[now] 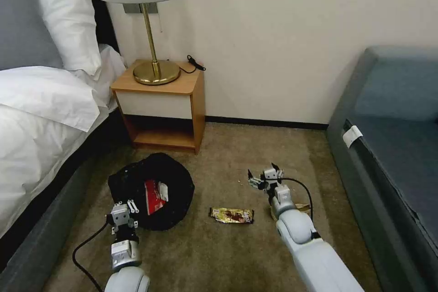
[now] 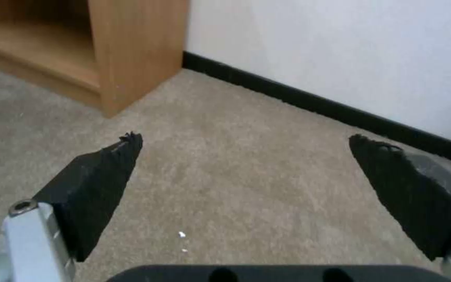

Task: Pick up the trash bin, then pick up the garbage on the floor and place it into the trash bin.

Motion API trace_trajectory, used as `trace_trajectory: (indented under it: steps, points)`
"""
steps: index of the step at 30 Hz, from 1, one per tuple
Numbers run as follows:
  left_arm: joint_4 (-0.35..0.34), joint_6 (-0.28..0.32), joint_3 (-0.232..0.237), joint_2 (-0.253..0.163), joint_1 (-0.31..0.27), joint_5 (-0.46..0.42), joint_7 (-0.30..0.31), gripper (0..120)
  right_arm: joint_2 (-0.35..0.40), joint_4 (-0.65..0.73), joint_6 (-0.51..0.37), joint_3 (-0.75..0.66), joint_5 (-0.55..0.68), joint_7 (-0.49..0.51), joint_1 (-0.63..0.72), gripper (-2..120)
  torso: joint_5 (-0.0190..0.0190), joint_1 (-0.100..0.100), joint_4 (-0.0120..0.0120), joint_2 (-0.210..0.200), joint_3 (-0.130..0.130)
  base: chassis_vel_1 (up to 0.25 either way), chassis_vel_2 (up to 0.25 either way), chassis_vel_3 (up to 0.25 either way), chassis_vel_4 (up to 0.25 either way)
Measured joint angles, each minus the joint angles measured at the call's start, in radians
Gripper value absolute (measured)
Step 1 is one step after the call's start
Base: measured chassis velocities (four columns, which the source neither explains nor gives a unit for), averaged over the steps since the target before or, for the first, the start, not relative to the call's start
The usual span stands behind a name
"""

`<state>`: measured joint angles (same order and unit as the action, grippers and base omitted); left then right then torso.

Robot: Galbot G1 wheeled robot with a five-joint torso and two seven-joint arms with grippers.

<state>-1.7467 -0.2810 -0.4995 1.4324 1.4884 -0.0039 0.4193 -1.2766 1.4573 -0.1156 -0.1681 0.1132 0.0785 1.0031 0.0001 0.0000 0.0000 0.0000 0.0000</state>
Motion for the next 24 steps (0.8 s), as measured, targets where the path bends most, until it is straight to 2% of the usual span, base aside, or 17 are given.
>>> trace_trajectory:
  steps: [7,9,14,24]
  points:
    - [-0.007,0.007,0.0,0.02,-0.009,0.017,-0.031,3,0.043,-0.067,0.009,0.119,0.018,-0.007,-0.128,100,-0.0002,0.0,-0.0001,0.0,0.0,0.0,0.0,0.0,0.0]
    - [0.005,0.002,-0.005,0.03,-0.016,0.03,-0.034,3,0.045,-0.094,0.008,0.18,0.024,-0.013,-0.195,100,0.0,0.0,0.0,0.0,0.0,0.0,0.0,0.0,0.0]
    - [0.045,-0.013,-0.013,0.035,-0.031,0.04,-0.035,3,0.039,-0.112,-0.006,0.262,0.025,-0.034,-0.261,100,-0.0003,0.0,0.0002,0.0,0.0,0.0,0.0,0.0,0.0]
    - [0.09,-0.021,-0.05,0.037,-0.049,0.037,-0.034,3,0.066,-0.093,-0.078,0.455,0.011,-0.208,-0.312,100,-0.0001,0.0,0.0001,0.0,0.0,0.0,0.0,0.0,0.0]
